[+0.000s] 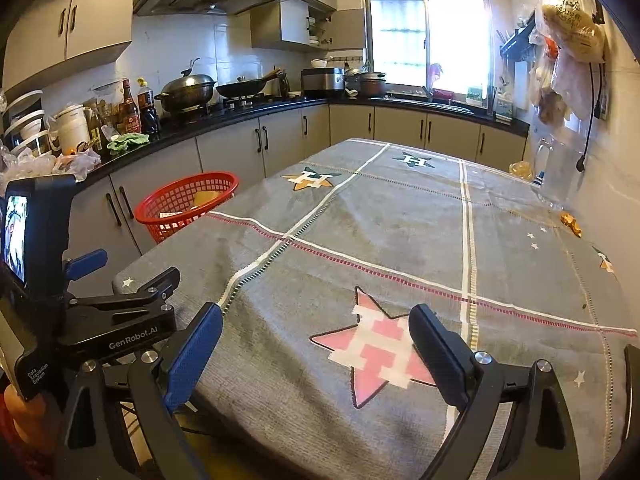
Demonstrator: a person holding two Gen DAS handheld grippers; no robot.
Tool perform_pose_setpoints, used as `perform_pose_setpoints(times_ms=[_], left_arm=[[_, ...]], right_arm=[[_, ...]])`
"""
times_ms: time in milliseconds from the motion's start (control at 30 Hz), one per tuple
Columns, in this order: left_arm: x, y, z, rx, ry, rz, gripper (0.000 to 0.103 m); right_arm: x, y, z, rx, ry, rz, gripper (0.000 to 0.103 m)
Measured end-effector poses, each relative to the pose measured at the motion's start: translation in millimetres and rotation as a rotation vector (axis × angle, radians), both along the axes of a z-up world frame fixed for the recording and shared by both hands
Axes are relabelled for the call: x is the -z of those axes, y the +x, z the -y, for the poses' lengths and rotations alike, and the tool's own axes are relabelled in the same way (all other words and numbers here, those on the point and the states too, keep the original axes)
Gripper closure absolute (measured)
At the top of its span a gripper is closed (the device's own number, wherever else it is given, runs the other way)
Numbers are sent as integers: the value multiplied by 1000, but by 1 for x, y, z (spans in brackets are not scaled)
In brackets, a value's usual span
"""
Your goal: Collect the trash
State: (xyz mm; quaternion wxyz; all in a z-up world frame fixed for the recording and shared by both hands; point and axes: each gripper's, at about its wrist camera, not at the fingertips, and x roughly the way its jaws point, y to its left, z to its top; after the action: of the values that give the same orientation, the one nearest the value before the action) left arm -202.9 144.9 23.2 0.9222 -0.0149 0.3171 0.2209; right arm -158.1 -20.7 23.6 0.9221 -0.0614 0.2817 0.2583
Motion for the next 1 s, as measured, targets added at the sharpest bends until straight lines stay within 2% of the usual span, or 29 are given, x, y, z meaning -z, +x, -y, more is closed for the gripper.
perform_pose_setpoints(times_ms=[1000], left_arm=[[2,-1,-5,-5,3,-2,4]], right_arm=[[6,12,4,13,-3,-40,6]])
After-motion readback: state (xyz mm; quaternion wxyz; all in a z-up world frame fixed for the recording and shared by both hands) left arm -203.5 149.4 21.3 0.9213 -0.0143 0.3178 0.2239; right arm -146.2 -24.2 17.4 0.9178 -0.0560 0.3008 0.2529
